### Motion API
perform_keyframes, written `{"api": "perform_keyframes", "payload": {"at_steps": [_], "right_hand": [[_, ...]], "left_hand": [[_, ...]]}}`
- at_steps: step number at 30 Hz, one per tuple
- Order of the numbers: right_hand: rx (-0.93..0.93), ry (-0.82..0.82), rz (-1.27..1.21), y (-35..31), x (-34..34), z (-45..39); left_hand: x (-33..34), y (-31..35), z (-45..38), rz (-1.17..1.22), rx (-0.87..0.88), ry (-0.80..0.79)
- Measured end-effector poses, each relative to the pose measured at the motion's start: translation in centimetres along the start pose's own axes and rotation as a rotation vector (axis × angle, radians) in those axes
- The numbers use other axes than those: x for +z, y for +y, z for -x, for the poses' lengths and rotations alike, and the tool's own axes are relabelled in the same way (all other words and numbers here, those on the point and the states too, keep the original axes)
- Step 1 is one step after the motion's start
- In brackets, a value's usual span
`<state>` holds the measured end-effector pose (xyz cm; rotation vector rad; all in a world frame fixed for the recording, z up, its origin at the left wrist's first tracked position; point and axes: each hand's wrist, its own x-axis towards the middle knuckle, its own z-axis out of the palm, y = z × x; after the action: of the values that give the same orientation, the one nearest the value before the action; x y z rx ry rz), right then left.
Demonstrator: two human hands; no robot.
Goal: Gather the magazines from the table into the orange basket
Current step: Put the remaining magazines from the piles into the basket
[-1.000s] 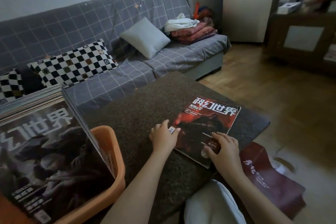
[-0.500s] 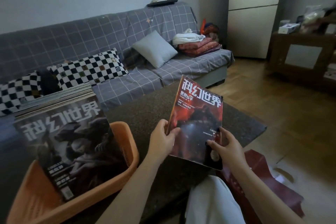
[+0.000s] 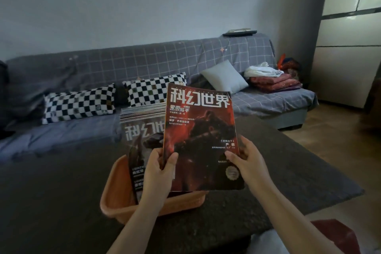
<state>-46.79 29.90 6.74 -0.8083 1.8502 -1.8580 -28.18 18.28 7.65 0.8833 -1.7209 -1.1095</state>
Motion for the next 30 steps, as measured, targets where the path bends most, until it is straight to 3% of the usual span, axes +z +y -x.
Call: {"api": "perform_keyframes", "payload": {"at_steps": [5, 12, 20, 30], "right_hand": [[-0.023, -0.098, 0.048, -0.6, 5.6, -0.4], [-0.063, -0.154, 0.109, -0.1, 10.5, -1.3], [-0.102, -0.136, 0.414, 3.1, 11.8, -2.5], [-0.165, -0.048, 0.548, 3.8, 12.2, -2.7]], "left_hand": [[-4.9, -1.5, -0.2, -0.031, -0.062, 0.106], [-8.2, -4.4, -1.6, -0.073, -0.116, 0.121], [-8.9, -7.4, -3.3, -0.439, -0.164, 0.09], [-8.5, -8.1, -4.0, -0.478, -0.133, 0.199]]}}
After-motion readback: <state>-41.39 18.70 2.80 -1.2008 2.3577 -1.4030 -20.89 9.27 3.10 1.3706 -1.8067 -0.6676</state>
